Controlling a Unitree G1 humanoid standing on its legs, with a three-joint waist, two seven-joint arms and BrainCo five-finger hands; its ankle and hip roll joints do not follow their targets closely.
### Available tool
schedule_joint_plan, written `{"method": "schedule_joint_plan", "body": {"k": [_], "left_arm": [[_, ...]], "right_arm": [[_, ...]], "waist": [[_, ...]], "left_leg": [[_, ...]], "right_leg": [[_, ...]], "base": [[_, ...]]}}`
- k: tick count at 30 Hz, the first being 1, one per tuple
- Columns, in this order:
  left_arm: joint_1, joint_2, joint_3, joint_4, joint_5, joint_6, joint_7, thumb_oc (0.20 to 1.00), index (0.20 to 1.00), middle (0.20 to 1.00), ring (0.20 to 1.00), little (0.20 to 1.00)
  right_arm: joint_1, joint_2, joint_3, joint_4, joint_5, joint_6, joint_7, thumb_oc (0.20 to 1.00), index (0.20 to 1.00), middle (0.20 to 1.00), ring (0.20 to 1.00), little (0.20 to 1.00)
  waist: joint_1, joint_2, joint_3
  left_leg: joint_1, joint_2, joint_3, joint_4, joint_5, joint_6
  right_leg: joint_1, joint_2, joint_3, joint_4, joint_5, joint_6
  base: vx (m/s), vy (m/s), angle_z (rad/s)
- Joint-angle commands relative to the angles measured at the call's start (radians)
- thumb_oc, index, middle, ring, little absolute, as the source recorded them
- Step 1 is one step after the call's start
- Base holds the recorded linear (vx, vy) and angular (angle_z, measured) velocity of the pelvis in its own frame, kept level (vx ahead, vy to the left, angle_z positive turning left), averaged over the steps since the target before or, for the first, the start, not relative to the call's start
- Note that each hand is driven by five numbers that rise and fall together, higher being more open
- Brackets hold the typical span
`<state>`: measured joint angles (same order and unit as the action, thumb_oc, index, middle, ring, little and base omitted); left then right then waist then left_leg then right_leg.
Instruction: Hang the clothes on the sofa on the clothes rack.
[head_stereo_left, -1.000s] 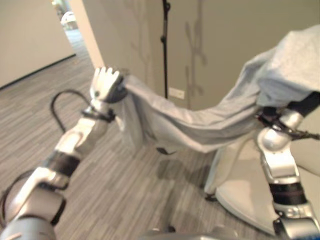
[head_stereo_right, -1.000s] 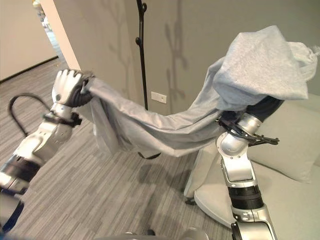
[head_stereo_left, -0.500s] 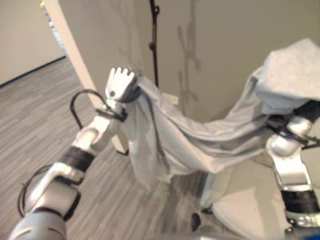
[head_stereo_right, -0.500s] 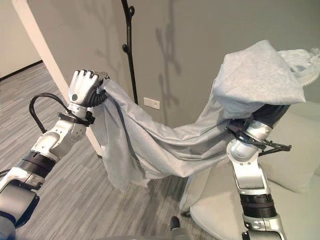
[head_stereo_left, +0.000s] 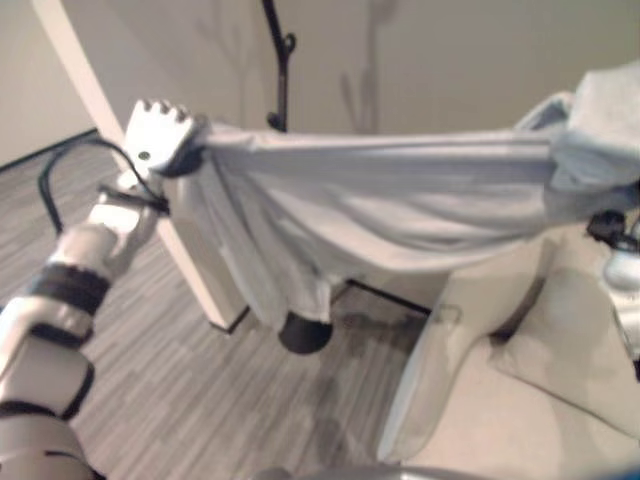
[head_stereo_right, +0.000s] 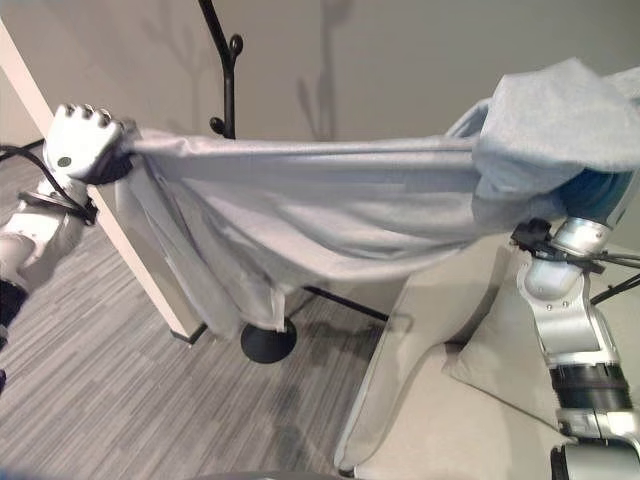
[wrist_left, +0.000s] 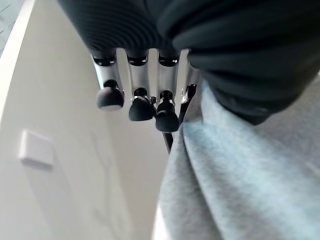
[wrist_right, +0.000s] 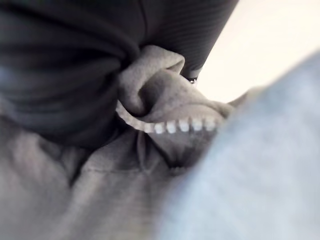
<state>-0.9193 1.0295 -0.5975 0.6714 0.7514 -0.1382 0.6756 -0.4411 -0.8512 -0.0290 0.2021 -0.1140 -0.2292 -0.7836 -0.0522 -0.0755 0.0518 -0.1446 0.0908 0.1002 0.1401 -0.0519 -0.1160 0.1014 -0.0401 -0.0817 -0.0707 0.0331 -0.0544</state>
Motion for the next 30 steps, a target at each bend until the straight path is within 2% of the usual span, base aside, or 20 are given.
{"method": "schedule_joint_plan", "body": {"k": [1, 3, 5, 9, 11, 12, 14, 15, 16, 17, 18, 20, 21, 22, 23, 24, 25, 26, 29, 30], "left_arm": [[-0.172, 0.079, -0.068, 0.105, -0.112, 0.041, 0.013, 0.200, 0.200, 0.200, 0.200, 0.200], [-0.177, 0.079, -0.071, 0.109, -0.113, 0.040, 0.014, 0.200, 0.200, 0.200, 0.200, 0.200], [-0.254, 0.087, -0.153, 0.162, -0.123, 0.038, -0.007, 0.200, 0.200, 0.200, 0.200, 0.200], [-0.282, 0.085, -0.178, 0.198, -0.130, 0.034, -0.012, 0.200, 0.200, 0.200, 0.200, 0.200], [-0.295, 0.091, -0.194, 0.235, -0.145, 0.047, -0.019, 0.200, 0.200, 0.200, 0.200, 0.200], [-0.291, 0.092, -0.189, 0.210, -0.139, 0.050, -0.020, 0.200, 0.200, 0.200, 0.200, 0.200], [-0.289, 0.093, -0.188, 0.208, -0.139, 0.051, -0.021, 0.200, 0.200, 0.200, 0.200, 0.200], [-0.322, 0.102, -0.195, 0.193, -0.135, 0.063, -0.023, 0.200, 0.200, 0.200, 0.200, 0.200], [-0.324, 0.103, -0.196, 0.194, -0.136, 0.063, -0.023, 0.200, 0.200, 0.200, 0.200, 0.200], [-0.349, 0.096, -0.204, 0.207, -0.145, 0.068, -0.017, 0.200, 0.200, 0.200, 0.200, 0.200], [-0.371, 0.086, -0.218, 0.222, -0.150, 0.078, -0.011, 0.200, 0.200, 0.200, 0.200, 0.200], [-0.374, 0.078, -0.214, 0.233, -0.163, 0.085, -0.012, 0.200, 0.200, 0.200, 0.200, 0.200], [-0.390, 0.064, -0.212, 0.241, -0.173, 0.088, -0.012, 0.200, 0.200, 0.200, 0.200, 0.200], [-0.429, 0.028, -0.228, 0.277, -0.183, 0.083, -0.013, 0.200, 0.200, 0.200, 0.200, 0.200], [-0.430, 0.028, -0.228, 0.277, -0.183, 0.083, -0.013, 0.200, 0.200, 0.200, 0.200, 0.200], [-0.434, 0.008, -0.231, 0.301, -0.191, 0.082, -0.018, 0.200, 0.200, 0.200, 0.200, 0.200], [-0.469, -0.038, -0.257, 0.351, -0.198, 0.078, -0.011, 0.200, 0.200, 0.200, 0.200, 0.200], [-0.473, -0.039, -0.259, 0.354, -0.199, 0.077, -0.010, 0.200, 0.200, 0.200, 0.200, 0.200], [-0.484, -0.068, -0.292, 0.403, -0.184, 0.079, -0.006, 0.200, 0.200, 0.200, 0.200, 0.200], [-0.499, -0.089, -0.303, 0.434, -0.180, 0.082, -0.011, 0.200, 0.200, 0.200, 0.200, 0.200]], "right_arm": [[-0.222, -0.172, 0.105, 0.192, 0.050, -0.016, -0.062, 0.200, 0.200, 0.200, 0.200, 0.200], [-0.231, -0.172, 0.112, 0.199, 0.051, -0.018, -0.063, 0.200, 0.200, 0.200, 0.200, 0.200], [-0.339, -0.204, 0.209, 0.303, 0.075, 0.000, -0.037, 0.200, 0.200, 0.200, 0.200, 0.200], [-0.390, -0.204, 0.260, 0.354, 0.084, 0.001, -0.022, 0.200, 0.200, 0.200, 0.200, 0.200], [-0.443, -0.191, 0.337, 0.433, 0.058, 0.036, 0.001, 0.200, 0.200, 0.200, 0.200, 0.200], [-0.438, -0.181, 0.347, 0.440, 0.018, 0.057, -0.002, 0.200, 0.200, 0.200, 0.200, 0.200], [-0.437, -0.180, 0.347, 0.438, 0.017, 0.058, -0.002, 0.200, 0.200, 0.200, 0.200, 0.200], [-0.461, -0.188, 0.361, 0.448, -0.045, 0.093, -0.011, 0.200, 0.200, 0.200, 0.200, 0.200], [-0.465, -0.188, 0.363, 0.450, -0.045, 0.093, -0.011, 0.200, 0.200, 0.200, 0.200, 0.200], [-0.495, -0.196, 0.383, 0.475, -0.061, 0.106, -0.023, 0.200, 0.200, 0.200, 0.200, 0.200], [-0.519, -0.199, 0.401, 0.501, -0.066, 0.112, -0.035, 0.200, 0.200, 0.200, 0.200, 0.200], [-0.525, -0.194, 0.405, 0.518, -0.060, 0.119, -0.039, 0.200, 0.200, 0.200, 0.200, 0.200], [-0.538, -0.197, 0.425, 0.533, -0.064, 0.127, -0.038, 0.200, 0.200, 0.200, 0.200, 0.200], [-0.576, -0.224, 0.471, 0.567, -0.088, 0.147, -0.041, 0.200, 0.200, 0.200, 0.200, 0.200], [-0.577, -0.224, 0.472, 0.567, -0.088, 0.147, -0.041, 0.200, 0.200, 0.200, 0.200, 0.200], [-0.578, -0.230, 0.481, 0.576, -0.099, 0.152, -0.038, 0.200, 0.200, 0.200, 0.200, 0.200], [-0.595, -0.241, 0.525, 0.606, -0.119, 0.162, -0.038, 0.200, 0.200, 0.200, 0.200, 0.200], [-0.599, -0.240, 0.527, 0.608, -0.118, 0.162, -0.038, 0.200, 0.200, 0.200, 0.200, 0.200], [-0.630, -0.263, 0.578, 0.613, -0.155, 0.173, -0.029, 0.200, 0.200, 0.200, 0.200, 0.200], [-0.620, -0.261, 0.594, 0.618, -0.174, 0.180, -0.007, 0.200, 0.200, 0.200, 0.200, 0.200]], "waist": [[0.072, 0.070, -0.043], [0.071, 0.070, -0.040], [0.086, 0.086, -0.057], [0.090, 0.088, -0.063], [0.106, 0.065, -0.098], [0.110, 0.056, -0.113], [0.112, 0.058, -0.117], [0.108, 0.067, -0.085], [0.111, 0.070, -0.087], [0.101, 0.076, -0.068], [0.098, 0.086, -0.054], [0.094, 0.096, -0.052], [0.085, 0.100, -0.048], [0.050, 0.114, -0.033], [0.049, 0.115, -0.033], [0.037, 0.111, -0.027], [0.005, 0.101, -0.014], [0.004, 0.101, -0.013], [-0.035, 0.085, 0.000], [-0.048, 0.072, -0.011]], "left_leg": [[-0.090, -0.094, -0.032, -0.192, 0.209, 0.043], [-0.086, -0.094, -0.031, -0.196, 0.212, 0.043], [-0.088, -0.084, -0.017, -0.190, 0.237, 0.043], [-0.067, -0.078, -0.014, -0.179, 0.242, 0.050], [-0.029, -0.092, 0.000, -0.103, 0.201, 0.084], [-0.010, -0.113, 0.013, -0.081, 0.158, 0.110], [-0.016, -0.110, 0.015, -0.079, 0.159, 0.111], [0.029, -0.132, 0.026, -0.052, 0.110, 0.156], [0.023, -0.128, 0.028, -0.053, 0.114, 0.156], [0.043, -0.134, 0.028, -0.044, 0.100, 0.172], [0.062, -0.132, 0.028, -0.043, 0.088, 0.182], [0.084, -0.126, 0.022, -0.048, 0.080, 0.185], [0.121, -0.127, 0.007, -0.066, 0.068, 0.182], [0.165, -0.131, -0.037, -0.079, 0.055, 0.172], [0.164, -0.130, -0.038, -0.079, 0.055, 0.172], [0.185, -0.137, -0.056, -0.081, 0.043, 0.165], [0.222, -0.141, -0.087, -0.100, 0.021, 0.148], [0.220, -0.140, -0.087, -0.102, 0.027, 0.148], [0.265, -0.140, -0.110, -0.125, 0.002, 0.138], [0.290, -0.138, -0.122, -0.131, -0.015, 0.129]], "right_leg": [[0.041, 0.021, -0.019, 0.012, -0.043, 0.135], [0.042, 0.020, -0.019, 0.013, -0.044, 0.135], [0.076, 0.033, -0.007, 0.036, -0.083, 0.134], [0.095, 0.029, 0.001, 0.048, -0.102, 0.137], [0.128, -0.016, 0.002, 0.136, -0.147, 0.150], [0.116, -0.042, -0.006, 0.217, -0.112, 0.176], [0.108, -0.040, -0.002, 0.220, -0.110, 0.177], [0.004, -0.081, -0.002, 0.491, 0.027, 0.223], [-0.004, -0.078, 0.001, 0.493, 0.031, 0.222], [-0.043, -0.088, -0.005, 0.579, 0.084, 0.228], [-0.081, -0.095, -0.013, 0.646, 0.100, 0.228], [-0.114, -0.101, -0.024, 0.677, 0.099, 0.220], [-0.153, -0.111, -0.036, 0.684, 0.050, 0.207], [-0.220, -0.104, -0.038, 0.573, 0.000, 0.184], [-0.219, -0.103, -0.039, 0.571, 0.001, 0.184], [-0.222, -0.109, -0.027, 0.498, -0.015, 0.186], [-0.239, -0.107, 0.031, 0.269, 0.014, 0.206], [-0.235, -0.106, 0.029, 0.255, 0.026, 0.206], [-0.279, -0.104, 0.127, 0.141, 0.110, 0.238], [-0.262, -0.106, 0.140, 0.133, 0.117, 0.246]], "base": [[0.26, 0.015, -0.14], [0.18, 0.015, -0.23], [0.32, 0.042, -0.18], [0.24, 0.050, -0.32], [0.75, 0.220, -0.14], [0.48, 0.164, -0.19], [0.21, 0.127, -0.14], [0.18, 0.153, -0.05], [0.21, 0.201, -0.14], [0.07, 0.093, -0.08], [0.08, 0.091, 0.02], [0.17, 0.060, 0.10], [0.41, -0.024, 0.01], [0.33, -0.060, 0.17], [0.30, -0.113, 0.36], [0.26, -0.175, 0.54], [0.25, -0.172, 0.48], [0.21, -0.159, 0.33], [0.22, -0.124, 0.47], [0.37, -0.189, 0.37]]}}
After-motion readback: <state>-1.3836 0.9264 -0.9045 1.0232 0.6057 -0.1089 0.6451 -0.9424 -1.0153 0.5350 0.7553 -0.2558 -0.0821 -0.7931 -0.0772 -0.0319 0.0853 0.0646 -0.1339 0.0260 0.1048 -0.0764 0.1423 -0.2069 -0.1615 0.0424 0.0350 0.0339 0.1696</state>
